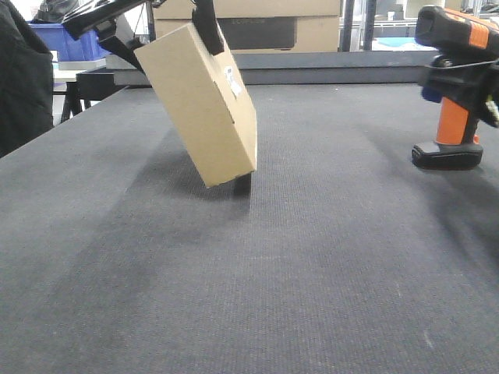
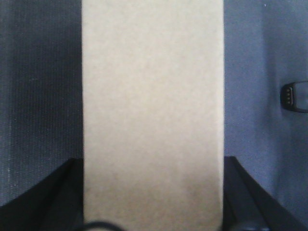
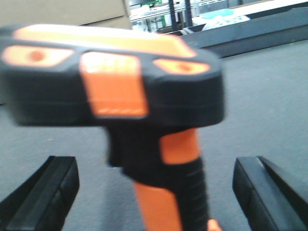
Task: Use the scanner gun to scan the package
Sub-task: 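Grasp the orange scanner gun head with the right gripper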
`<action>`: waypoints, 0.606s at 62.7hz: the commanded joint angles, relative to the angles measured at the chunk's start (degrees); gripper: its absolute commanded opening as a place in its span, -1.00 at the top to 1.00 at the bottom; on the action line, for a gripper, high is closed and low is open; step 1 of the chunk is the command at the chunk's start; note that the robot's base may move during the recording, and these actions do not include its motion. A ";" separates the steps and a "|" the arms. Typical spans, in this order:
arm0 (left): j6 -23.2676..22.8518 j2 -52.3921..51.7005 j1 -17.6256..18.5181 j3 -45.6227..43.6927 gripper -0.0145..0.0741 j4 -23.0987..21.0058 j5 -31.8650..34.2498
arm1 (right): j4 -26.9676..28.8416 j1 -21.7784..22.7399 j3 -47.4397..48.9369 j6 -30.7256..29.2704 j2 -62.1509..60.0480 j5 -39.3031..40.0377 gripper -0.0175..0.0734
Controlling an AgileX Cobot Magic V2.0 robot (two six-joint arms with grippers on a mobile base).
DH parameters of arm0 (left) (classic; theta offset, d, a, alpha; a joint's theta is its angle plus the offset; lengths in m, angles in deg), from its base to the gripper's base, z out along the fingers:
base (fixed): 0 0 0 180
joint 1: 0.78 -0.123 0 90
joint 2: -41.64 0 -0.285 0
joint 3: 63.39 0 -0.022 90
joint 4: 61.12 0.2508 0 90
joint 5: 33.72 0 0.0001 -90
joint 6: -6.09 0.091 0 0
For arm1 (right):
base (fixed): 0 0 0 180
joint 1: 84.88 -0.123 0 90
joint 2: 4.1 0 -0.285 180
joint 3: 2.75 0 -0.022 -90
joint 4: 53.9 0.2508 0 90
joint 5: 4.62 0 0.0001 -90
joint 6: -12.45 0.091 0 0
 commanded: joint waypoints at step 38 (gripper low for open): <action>-0.01 -0.34 0.07 -0.19 0.92 -0.43 0.55 | -3.40 1.44 5.13 0.09 3.75 0.24 -0.62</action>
